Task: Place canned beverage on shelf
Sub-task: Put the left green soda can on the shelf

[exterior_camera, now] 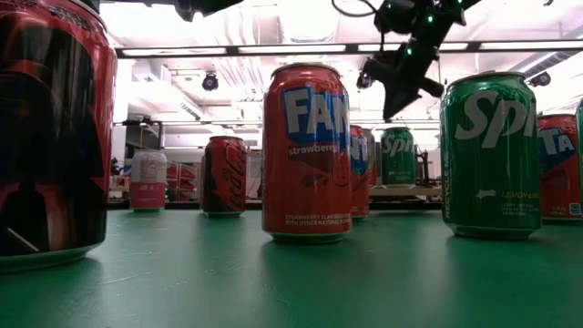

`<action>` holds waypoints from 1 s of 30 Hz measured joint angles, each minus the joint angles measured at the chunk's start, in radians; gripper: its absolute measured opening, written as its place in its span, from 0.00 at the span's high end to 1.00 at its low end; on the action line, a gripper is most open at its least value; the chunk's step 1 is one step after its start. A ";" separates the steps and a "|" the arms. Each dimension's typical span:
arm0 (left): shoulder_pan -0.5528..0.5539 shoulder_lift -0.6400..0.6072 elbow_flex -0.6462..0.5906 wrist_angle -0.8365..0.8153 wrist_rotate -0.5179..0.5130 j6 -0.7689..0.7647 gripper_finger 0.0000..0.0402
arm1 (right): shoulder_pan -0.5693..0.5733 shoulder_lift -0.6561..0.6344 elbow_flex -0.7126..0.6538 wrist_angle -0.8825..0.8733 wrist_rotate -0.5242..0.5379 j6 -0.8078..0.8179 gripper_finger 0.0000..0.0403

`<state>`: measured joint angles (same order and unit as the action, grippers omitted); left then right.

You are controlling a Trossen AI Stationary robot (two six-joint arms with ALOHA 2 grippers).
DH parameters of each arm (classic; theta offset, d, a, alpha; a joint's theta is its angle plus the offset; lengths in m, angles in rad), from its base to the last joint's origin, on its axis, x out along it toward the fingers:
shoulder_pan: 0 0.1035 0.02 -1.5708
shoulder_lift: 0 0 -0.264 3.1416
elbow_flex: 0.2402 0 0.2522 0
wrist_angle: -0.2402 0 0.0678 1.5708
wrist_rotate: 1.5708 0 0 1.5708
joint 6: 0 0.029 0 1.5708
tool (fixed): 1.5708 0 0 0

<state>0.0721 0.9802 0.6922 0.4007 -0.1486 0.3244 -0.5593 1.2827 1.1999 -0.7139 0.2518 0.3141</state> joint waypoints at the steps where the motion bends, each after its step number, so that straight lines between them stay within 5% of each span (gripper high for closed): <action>1: 0.000 0.000 0.000 0.000 0.000 0.000 0.19 | 0.003 0.000 0.011 -0.010 -0.008 0.000 0.97; 10: 0.000 0.000 0.000 -0.003 0.000 0.000 0.19 | 0.017 0.000 0.038 -0.205 -0.268 0.027 0.97; 21: 0.000 0.000 0.000 -0.003 0.000 0.000 0.19 | 0.018 0.002 -0.005 -0.216 -0.075 0.027 0.97; 30: 0.000 0.000 0.000 -0.004 0.000 0.000 0.19 | 0.018 0.002 -0.005 -0.193 -0.057 0.024 0.97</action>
<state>0.0721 0.9802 0.6922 0.3965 -0.1484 0.3244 -0.5411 1.2846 1.1946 -0.9072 0.1947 0.3385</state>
